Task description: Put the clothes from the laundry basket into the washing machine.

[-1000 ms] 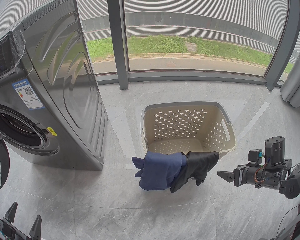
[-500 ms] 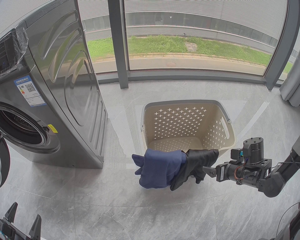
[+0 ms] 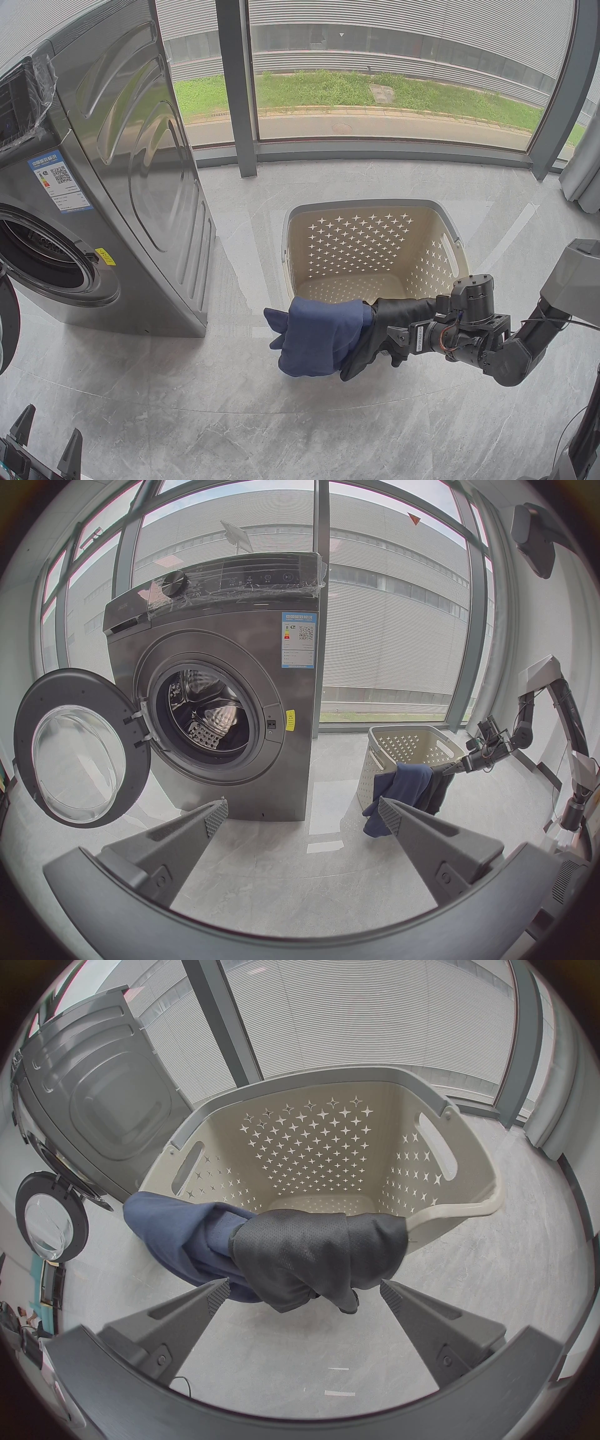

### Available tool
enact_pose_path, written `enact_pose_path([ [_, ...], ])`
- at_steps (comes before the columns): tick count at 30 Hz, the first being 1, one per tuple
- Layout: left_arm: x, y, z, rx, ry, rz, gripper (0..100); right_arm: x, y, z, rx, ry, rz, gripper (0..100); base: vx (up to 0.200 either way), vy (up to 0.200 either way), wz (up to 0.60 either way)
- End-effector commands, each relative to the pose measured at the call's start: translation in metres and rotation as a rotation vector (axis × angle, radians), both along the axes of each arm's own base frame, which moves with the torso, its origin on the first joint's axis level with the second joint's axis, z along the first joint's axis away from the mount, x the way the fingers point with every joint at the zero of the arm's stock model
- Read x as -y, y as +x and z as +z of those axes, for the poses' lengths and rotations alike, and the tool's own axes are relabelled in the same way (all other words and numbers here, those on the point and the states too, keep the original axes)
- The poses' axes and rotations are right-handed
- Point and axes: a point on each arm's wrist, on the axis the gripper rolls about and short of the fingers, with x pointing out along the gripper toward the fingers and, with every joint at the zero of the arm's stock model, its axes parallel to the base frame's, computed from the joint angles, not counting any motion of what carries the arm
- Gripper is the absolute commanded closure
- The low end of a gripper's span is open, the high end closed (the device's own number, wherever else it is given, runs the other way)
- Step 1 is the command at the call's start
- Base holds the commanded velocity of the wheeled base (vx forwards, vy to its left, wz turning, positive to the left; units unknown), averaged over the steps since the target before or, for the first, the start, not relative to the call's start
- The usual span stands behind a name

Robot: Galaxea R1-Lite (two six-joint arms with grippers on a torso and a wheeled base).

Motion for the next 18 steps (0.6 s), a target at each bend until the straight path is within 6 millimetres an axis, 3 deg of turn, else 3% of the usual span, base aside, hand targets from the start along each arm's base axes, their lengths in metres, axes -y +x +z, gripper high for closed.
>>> enact_pose_path([
  [1,0.0,0.0,-0.005,-0.005,-0.002,0.0,0,-0.004,0.014,-0.017,-0.01,-0.006,-0.005,0,0.0,0.0,0.0],
  [7,0.0,0.0,-0.005,-0.005,-0.002,0.0,0,-0.007,0.029,-0.028,-0.008,-0.007,-0.016,0,0.0,0.0,0.0],
  [16,0.0,0.0,-0.005,-0.005,-0.002,0.0,0,-0.008,0.044,-0.03,0.029,0.011,-0.021,0,0.0,0.0,0.0],
  [17,0.0,0.0,-0.005,-0.005,-0.002,0.0,0,-0.009,0.045,-0.031,0.035,0.012,-0.017,100,0.0,0.0,0.0],
  [18,0.0,0.0,-0.005,-0.005,-0.002,0.0,0,-0.009,0.046,-0.032,0.039,0.014,-0.015,100,0.0,0.0,0.0],
])
